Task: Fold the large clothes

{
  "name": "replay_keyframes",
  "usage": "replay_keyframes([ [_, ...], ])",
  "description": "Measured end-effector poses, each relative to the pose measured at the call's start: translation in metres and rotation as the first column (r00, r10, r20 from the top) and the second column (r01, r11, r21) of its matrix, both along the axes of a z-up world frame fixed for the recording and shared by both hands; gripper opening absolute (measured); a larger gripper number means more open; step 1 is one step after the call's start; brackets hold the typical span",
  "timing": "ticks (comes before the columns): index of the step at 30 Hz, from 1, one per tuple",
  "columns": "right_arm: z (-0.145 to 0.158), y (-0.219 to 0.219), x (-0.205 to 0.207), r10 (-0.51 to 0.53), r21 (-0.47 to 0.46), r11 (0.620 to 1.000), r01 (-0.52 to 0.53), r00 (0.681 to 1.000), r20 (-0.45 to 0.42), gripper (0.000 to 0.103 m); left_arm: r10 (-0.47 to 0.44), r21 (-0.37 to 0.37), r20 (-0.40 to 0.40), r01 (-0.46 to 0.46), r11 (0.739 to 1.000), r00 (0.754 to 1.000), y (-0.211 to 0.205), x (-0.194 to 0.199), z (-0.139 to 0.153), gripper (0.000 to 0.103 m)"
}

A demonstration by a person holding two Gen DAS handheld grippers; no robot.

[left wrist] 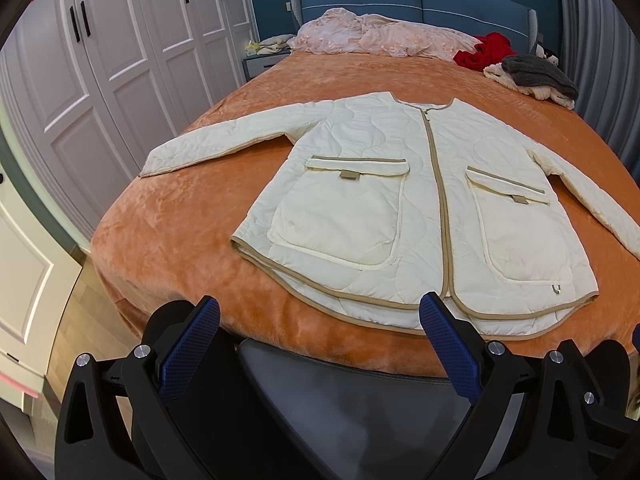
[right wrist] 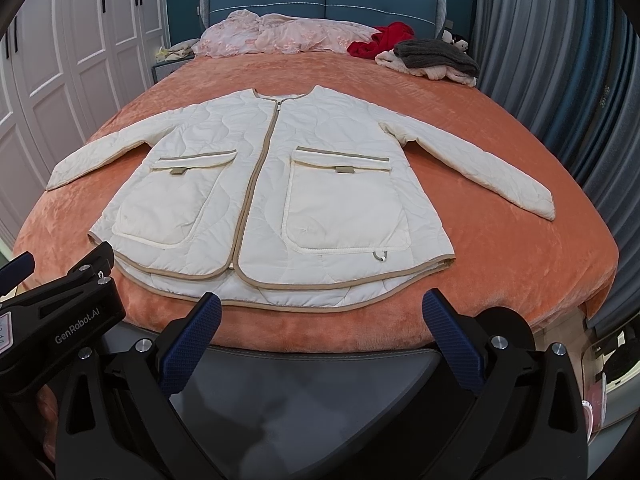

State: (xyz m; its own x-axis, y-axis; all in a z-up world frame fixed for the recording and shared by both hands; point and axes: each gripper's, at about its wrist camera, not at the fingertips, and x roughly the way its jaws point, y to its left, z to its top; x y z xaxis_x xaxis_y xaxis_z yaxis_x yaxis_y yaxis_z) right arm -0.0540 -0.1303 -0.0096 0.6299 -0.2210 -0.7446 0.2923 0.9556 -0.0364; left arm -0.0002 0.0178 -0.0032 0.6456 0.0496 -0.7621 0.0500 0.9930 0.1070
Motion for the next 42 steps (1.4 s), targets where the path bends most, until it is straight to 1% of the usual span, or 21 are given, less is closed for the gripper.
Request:
replay_keyframes([
  [4, -0.001, 0.0, 0.0, 0.0, 0.006, 1.0, 0.0, 1.0, -0.002, 0.098, 0.0, -0.002, -0.002, 0.0, 1.0, 1.0, 0.001, 0.0, 0.0, 0.097],
  [7, -0.002, -0.003, 0.0, -0.005, 0.034, 0.999, 0.005, 1.0, -0.004, 0.098, -0.009, -0.016, -0.006, 0.009, 1.0, 1.0, 0.002, 0.002, 0.0, 0.097],
  [11, -0.008, -0.018, 0.005, -0.018, 0.098, 0.995, 0.019, 1.0, -0.007, 0.098, -0.032, -0.033, 0.006, 0.032, 0.999, 0.999, -0.002, 0.008, -0.001, 0.097],
  [13, -0.009, -0.03, 0.011, -0.038, 0.099, 0.994, 0.038, 0.999, -0.001, 0.098, -0.038, -0.022, 0.013, 0.039, 0.999, 0.999, -0.007, 0.013, -0.003, 0.097],
  [15, -0.008, -0.051, 0.017, -0.07, 0.093, 0.993, 0.068, 0.997, 0.016, 0.098, -0.046, -0.013, 0.007, 0.046, 0.999, 0.999, -0.012, 0.02, -0.006, 0.097],
  [17, -0.009, -0.076, 0.024, -0.102, 0.116, 0.988, 0.098, 0.995, 0.024, 0.098, -0.049, -0.015, -0.005, 0.048, 0.999, 0.999, -0.016, 0.029, -0.009, 0.097],
  [20, -0.012, -0.127, 0.036, -0.174, 0.18, 0.97, 0.166, 0.984, 0.03, 0.098, -0.042, -0.007, -0.023, 0.042, 0.999, 0.999, -0.021, 0.046, -0.014, 0.097],
  [22, -0.018, -0.178, 0.042, -0.257, 0.243, 0.94, 0.241, 0.966, 0.036, 0.098, -0.031, -0.004, -0.032, 0.031, 1.0, 0.999, -0.024, 0.059, -0.016, 0.097],
  [24, -0.023, -0.217, 0.046, -0.332, 0.284, 0.909, 0.306, 0.942, 0.045, 0.098, -0.018, -0.003, -0.03, 0.018, 1.0, 0.999, -0.027, 0.071, -0.015, 0.097],
  [27, -0.041, -0.299, 0.045, -0.486, 0.362, 0.822, 0.439, 0.873, 0.046, 0.098, 0.011, 0.016, -0.023, -0.011, 1.0, 1.0, -0.029, 0.087, -0.015, 0.097],
  [29, -0.052, -0.338, 0.042, -0.557, 0.387, 0.773, 0.502, 0.829, 0.039, 0.098, 0.031, 0.024, -0.03, -0.03, 0.999, 0.999, -0.03, 0.098, -0.018, 0.097],
  [30, -0.059, -0.365, 0.039, -0.607, 0.396, 0.739, 0.545, 0.794, 0.038, 0.098, 0.044, 0.025, -0.041, -0.043, 0.999, 0.998, -0.031, 0.105, -0.021, 0.097],
  [31, -0.063, -0.379, 0.038, -0.641, 0.391, 0.714, 0.581, 0.767, 0.031, 0.098, 0.053, 0.025, -0.053, -0.052, 0.998, 0.997, -0.03, 0.11, -0.023, 0.097],
  [32, -0.069, -0.4, 0.035, -0.686, 0.387, 0.677, 0.626, 0.727, 0.024, 0.098, 0.063, 0.023, -0.063, -0.061, 0.998, 0.996, -0.029, 0.115, -0.025, 0.097],
  [34, -0.077, -0.431, 0.032, -0.734, 0.392, 0.633, 0.668, 0.679, 0.028, 0.098, 0.08, 0.021, -0.068, -0.079, 0.997, 0.994, -0.029, 0.123, -0.03, 0.097],
  [36, -0.083, -0.455, 0.033, -0.764, 0.385, 0.604, 0.698, 0.645, 0.03, 0.098, 0.084, 0.03, -0.08, -0.082, 0.996, 0.993, -0.031, 0.13, -0.035, 0.097],
  [38, -0.087, -0.477, 0.032, -0.796, 0.383, 0.571, 0.726, 0.605, 0.04, 0.098, 0.084, 0.031, -0.088, -0.081, 0.996, 0.993, -0.031, 0.135, -0.037, 0.097],
  [39, -0.091, -0.49, 0.032, -0.811, 0.396, 0.548, 0.737, 0.584, 0.037, 0.098, 0.087, 0.035, -0.091, -0.084, 0.996, 0.992, -0.032, 0.139, -0.039, 0.097],
  [40, -0.094, -0.498, 0.032, -0.818, 0.406, 0.535, 0.741, 0.574, 0.031, 0.098, 0.091, 0.037, -0.093, -0.088, 0.995, 0.992, -0.032, 0.142, -0.04, 0.097],
  [42, -0.103, -0.516, 0.035, -0.838, 0.435, 0.495, 0.752, 0.546, 0.008, 0.098, 0.104, 0.045, -0.099, -0.1, 0.994, 0.99, -0.032, 0.148, -0.043, 0.097],
])
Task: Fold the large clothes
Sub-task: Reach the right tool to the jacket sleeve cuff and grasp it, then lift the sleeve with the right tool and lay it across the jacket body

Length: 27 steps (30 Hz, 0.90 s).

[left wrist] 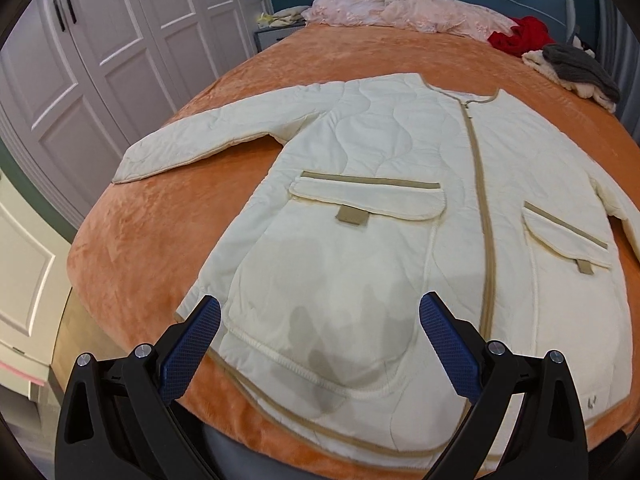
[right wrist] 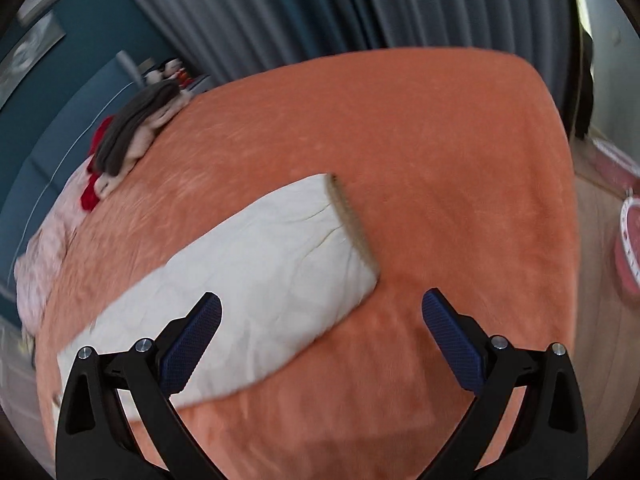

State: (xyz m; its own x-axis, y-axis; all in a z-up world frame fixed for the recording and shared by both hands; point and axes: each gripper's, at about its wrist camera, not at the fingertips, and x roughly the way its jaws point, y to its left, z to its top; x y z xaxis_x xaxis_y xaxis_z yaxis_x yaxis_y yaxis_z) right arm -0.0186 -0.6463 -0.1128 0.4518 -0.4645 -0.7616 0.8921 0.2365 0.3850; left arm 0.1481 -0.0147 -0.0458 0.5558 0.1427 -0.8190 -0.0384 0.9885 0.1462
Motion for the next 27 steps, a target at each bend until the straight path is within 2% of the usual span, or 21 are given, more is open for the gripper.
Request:
replay_keyframes([
  [5, -0.022, -0.011, 0.006, -0.032, 0.068, 0.997, 0.03, 0.999, 0.026, 0.097, 0.021, 0.021, -0.005, -0.021, 1.0, 1.0, 0.001, 0.014, -0.005, 0.097],
  [8, -0.026, -0.013, 0.011, -0.046, 0.072, 0.996, 0.043, 0.998, 0.039, 0.086, 0.022, 0.022, -0.014, -0.022, 1.0, 1.0, 0.0, 0.02, -0.007, 0.097],
  [11, -0.025, -0.016, 0.024, -0.01, 0.066, 0.998, 0.008, 0.999, 0.041, 0.058, 0.026, 0.025, -0.023, -0.025, 0.999, 0.999, 0.0, 0.024, -0.01, 0.097],
  [12, -0.024, -0.017, 0.029, 0.023, 0.075, 0.997, -0.028, 0.998, 0.063, 0.034, 0.031, 0.033, -0.023, -0.03, 0.999, 0.999, 0.0, 0.026, -0.011, 0.097],
  [13, -0.024, -0.019, 0.032, 0.036, 0.086, 0.995, -0.042, 0.997, 0.068, 0.023, 0.032, 0.038, -0.024, -0.031, 0.999, 0.999, -0.001, 0.027, -0.012, 0.097],
  [16, -0.009, -0.017, 0.048, 0.076, 0.052, 0.995, -0.08, 0.994, 0.084, 0.013, 0.039, 0.052, -0.028, -0.038, 0.998, 0.999, 0.0, 0.03, -0.015, 0.097],
  [19, 0.019, -0.004, 0.063, 0.134, -0.008, 0.991, -0.134, 0.983, 0.126, 0.012, 0.04, 0.06, -0.034, -0.038, 0.997, 0.999, 0.001, 0.032, -0.017, 0.097],
  [23, 0.077, 0.037, 0.104, 0.3, -0.13, 0.952, -0.278, 0.934, 0.193, 0.012, 0.033, 0.04, -0.03, -0.032, 0.999, 0.999, 0.004, 0.032, -0.019, 0.097],
  [27, 0.136, 0.11, 0.158, 0.535, -0.258, 0.839, -0.478, 0.812, 0.234, 0.012, 0.043, -0.032, 0.015, -0.042, 0.999, 0.999, 0.012, 0.03, -0.015, 0.097],
])
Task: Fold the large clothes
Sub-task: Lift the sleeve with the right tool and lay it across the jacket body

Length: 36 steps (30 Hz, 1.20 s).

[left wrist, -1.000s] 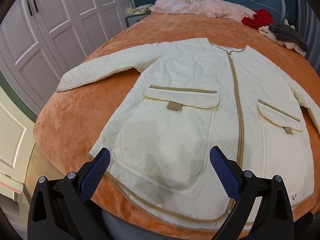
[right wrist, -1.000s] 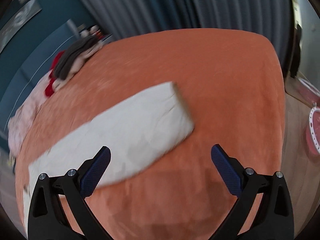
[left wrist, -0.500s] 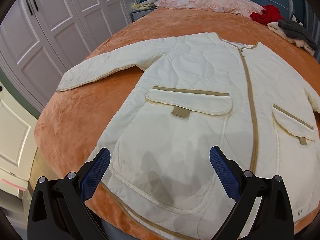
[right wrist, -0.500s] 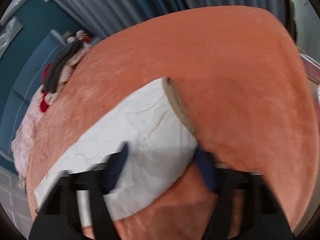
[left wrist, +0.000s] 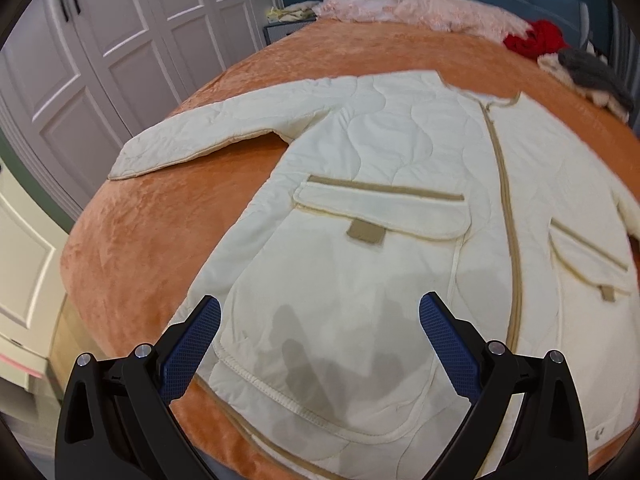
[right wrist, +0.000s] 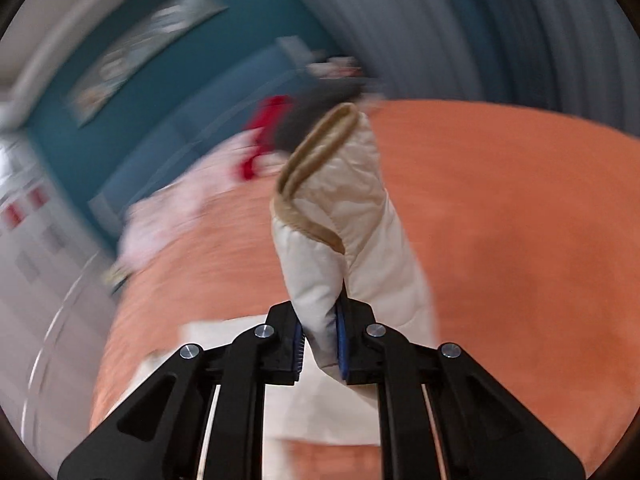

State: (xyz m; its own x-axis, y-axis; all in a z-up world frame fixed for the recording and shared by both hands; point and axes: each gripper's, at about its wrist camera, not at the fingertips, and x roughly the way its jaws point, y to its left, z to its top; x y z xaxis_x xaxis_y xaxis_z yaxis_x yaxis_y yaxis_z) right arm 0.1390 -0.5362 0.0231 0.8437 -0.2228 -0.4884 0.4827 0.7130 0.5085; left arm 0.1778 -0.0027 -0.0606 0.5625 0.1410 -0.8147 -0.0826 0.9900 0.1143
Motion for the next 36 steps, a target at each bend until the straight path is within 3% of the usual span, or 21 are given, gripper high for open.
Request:
replay_keyframes([
  [4, 0.034, 0.102, 0.059, 0.282, -0.077, 0.958, -0.278, 0.959, 0.043, 0.012, 0.006, -0.042, 0.031, -0.005, 0.999, 0.999, 0.009, -0.001, 0.003, 0.097],
  [8, 0.034, 0.205, 0.106, 0.504, -0.106, 0.86, -0.499, 0.864, 0.021, 0.012, -0.01, -0.027, 0.01, 0.011, 1.0, 1.0, 0.019, 0.003, 0.0, 0.097],
  [11, 0.011, 0.282, 0.137, 0.626, -0.12, 0.769, -0.628, 0.778, -0.058, 0.014, -0.006, -0.013, -0.001, 0.006, 1.0, 1.0, 0.031, 0.007, -0.002, 0.097],
  [14, -0.01, 0.335, 0.149, 0.708, -0.084, 0.693, -0.716, 0.698, -0.104, 0.027, 0.009, -0.028, 0.004, -0.009, 1.0, 1.0, 0.045, 0.014, 0.0, 0.097],
  [17, -0.008, 0.364, 0.133, 0.738, -0.126, 0.657, -0.743, 0.669, -0.091, 0.046, 0.012, -0.07, 0.017, -0.011, 0.997, 1.0, 0.058, 0.024, 0.006, 0.097],
  [18, -0.006, 0.365, 0.126, 0.735, -0.14, 0.661, -0.737, 0.674, -0.08, 0.052, 0.008, -0.095, 0.026, -0.005, 0.996, 1.0, 0.062, 0.029, 0.009, 0.097],
  [21, -0.005, 0.346, 0.12, 0.696, -0.128, 0.705, -0.697, 0.715, -0.065, 0.054, -0.013, -0.187, 0.036, 0.019, 0.982, 0.999, 0.064, 0.048, 0.015, 0.097],
  [23, -0.014, 0.324, 0.107, 0.646, -0.09, 0.754, -0.65, 0.76, -0.072, 0.054, -0.022, -0.263, 0.031, 0.03, 0.964, 0.999, 0.061, 0.064, 0.015, 0.097],
  [27, -0.049, 0.275, 0.088, 0.533, -0.031, 0.839, -0.543, 0.832, -0.155, 0.054, -0.033, -0.408, -0.025, 0.02, 0.913, 0.999, 0.042, 0.1, 0.0, 0.097],
  [30, -0.073, 0.235, 0.08, 0.453, 0.022, 0.889, -0.458, 0.869, -0.197, 0.055, -0.048, -0.477, -0.053, 0.017, 0.879, 0.997, 0.02, 0.122, -0.012, 0.097],
  [33, -0.104, 0.19, 0.071, 0.363, 0.12, 0.931, -0.344, 0.907, -0.215, 0.056, -0.07, -0.514, -0.074, 0.022, 0.858, 0.995, 0.004, 0.136, -0.02, 0.081],
  [36, -0.129, 0.161, 0.073, 0.307, 0.219, 0.94, -0.263, 0.929, -0.205, 0.056, -0.085, -0.511, -0.094, 0.025, 0.859, 0.992, -0.008, 0.15, -0.027, 0.054],
])
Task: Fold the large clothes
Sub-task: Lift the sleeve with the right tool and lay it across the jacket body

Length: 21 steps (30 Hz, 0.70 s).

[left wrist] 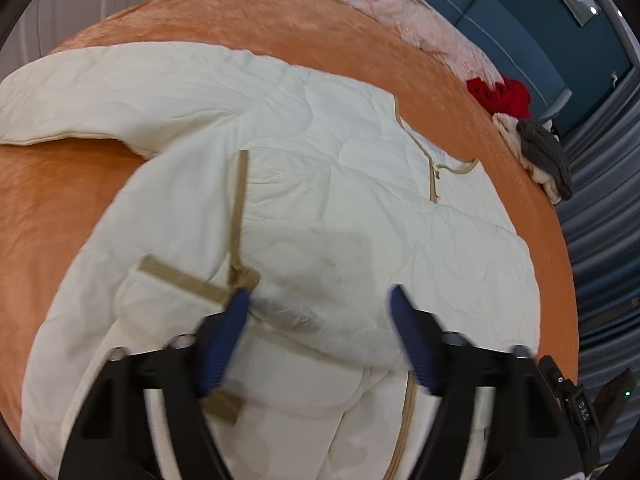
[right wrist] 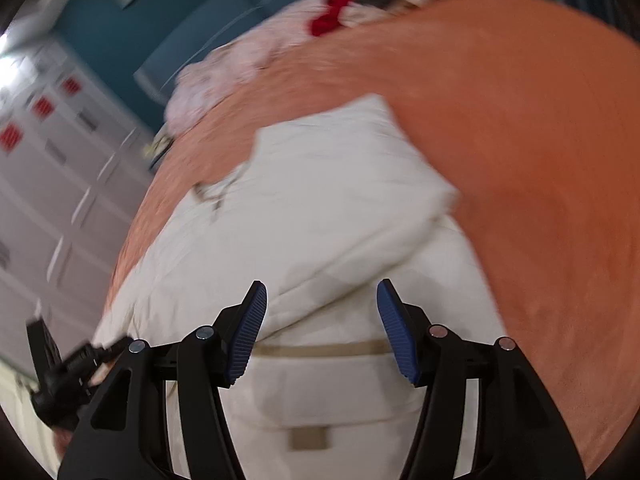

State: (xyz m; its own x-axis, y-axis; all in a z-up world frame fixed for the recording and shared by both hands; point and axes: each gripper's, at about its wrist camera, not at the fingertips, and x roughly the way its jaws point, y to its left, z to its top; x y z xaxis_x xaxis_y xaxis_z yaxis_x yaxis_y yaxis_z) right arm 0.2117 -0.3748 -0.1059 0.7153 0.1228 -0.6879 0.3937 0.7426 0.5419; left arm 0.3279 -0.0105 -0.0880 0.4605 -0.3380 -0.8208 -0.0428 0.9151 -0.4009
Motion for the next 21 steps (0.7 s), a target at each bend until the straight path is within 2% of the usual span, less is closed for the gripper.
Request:
replay_keyframes([
  [1, -0.006, -0.008, 0.002, -0.025, 0.027, 0.999, 0.025, 1.0, -0.003, 0.056, -0.005, 0.004, 0.0, 0.005, 1.0, 1.0, -0.001, 0.004, -0.002, 0.033],
  [2, -0.01, -0.013, 0.003, -0.04, 0.045, 0.998, 0.04, 0.999, -0.001, 0.056, -0.01, 0.011, 0.001, 0.01, 1.0, 1.0, -0.002, 0.008, -0.002, 0.02],
  [3, -0.014, -0.022, 0.007, -0.065, 0.082, 0.995, 0.064, 0.998, 0.008, 0.056, -0.017, 0.016, 0.007, 0.017, 1.0, 1.0, -0.001, 0.011, -0.001, 0.0],
  [5, -0.018, -0.031, 0.015, -0.097, 0.122, 0.988, 0.094, 0.995, 0.021, 0.056, -0.018, 0.002, 0.043, 0.018, 1.0, 0.999, 0.005, 0.017, 0.006, 0.0],
  [7, -0.02, -0.041, 0.024, -0.119, 0.153, 0.982, 0.113, 0.992, 0.031, 0.053, -0.007, 0.03, 0.125, 0.004, 1.0, 0.992, 0.012, 0.023, 0.027, 0.0],
  [8, -0.02, -0.044, 0.028, -0.125, 0.161, 0.98, 0.117, 0.991, 0.04, 0.047, -0.001, 0.045, 0.154, -0.006, 0.999, 0.988, 0.015, 0.026, 0.034, 0.0],
  [10, -0.013, -0.045, 0.041, -0.12, 0.119, 0.986, 0.116, 0.992, 0.034, 0.015, 0.016, 0.053, 0.218, -0.028, 0.998, 0.976, 0.026, 0.033, 0.055, 0.0],
  [13, 0.014, -0.037, 0.044, -0.076, 0.05, 0.996, 0.071, 0.989, 0.129, 0.012, 0.014, 0.091, 0.262, -0.039, 0.995, 0.965, 0.037, 0.04, 0.069, 0.0],
  [14, 0.023, -0.031, 0.044, -0.055, 0.011, 0.998, 0.055, 0.988, 0.147, 0.012, 0.005, 0.1, 0.256, -0.032, 0.995, 0.967, 0.038, 0.041, 0.068, 0.0],
  [15, 0.026, -0.026, 0.045, -0.042, -0.022, 0.999, 0.045, 0.988, 0.146, 0.012, 0.001, 0.077, 0.214, -0.018, 0.997, 0.977, 0.041, 0.039, 0.059, 0.0],
  [18, 0.021, -0.023, 0.046, -0.03, -0.048, 0.998, 0.035, 0.993, 0.113, 0.012, 0.019, -0.025, 0.097, -0.017, 1.0, 0.995, 0.048, 0.034, 0.03, 0.002],
  [20, 0.014, -0.026, 0.043, -0.04, -0.039, 0.998, 0.044, 0.994, 0.097, 0.012, 0.038, -0.1, 0.028, -0.035, 0.994, 0.999, 0.052, 0.025, 0.008, 0.009],
  [21, 0.009, -0.028, 0.042, -0.046, -0.024, 0.999, 0.048, 0.995, 0.089, 0.012, 0.048, -0.118, 0.012, -0.046, 0.992, 0.999, 0.052, 0.023, 0.003, 0.021],
])
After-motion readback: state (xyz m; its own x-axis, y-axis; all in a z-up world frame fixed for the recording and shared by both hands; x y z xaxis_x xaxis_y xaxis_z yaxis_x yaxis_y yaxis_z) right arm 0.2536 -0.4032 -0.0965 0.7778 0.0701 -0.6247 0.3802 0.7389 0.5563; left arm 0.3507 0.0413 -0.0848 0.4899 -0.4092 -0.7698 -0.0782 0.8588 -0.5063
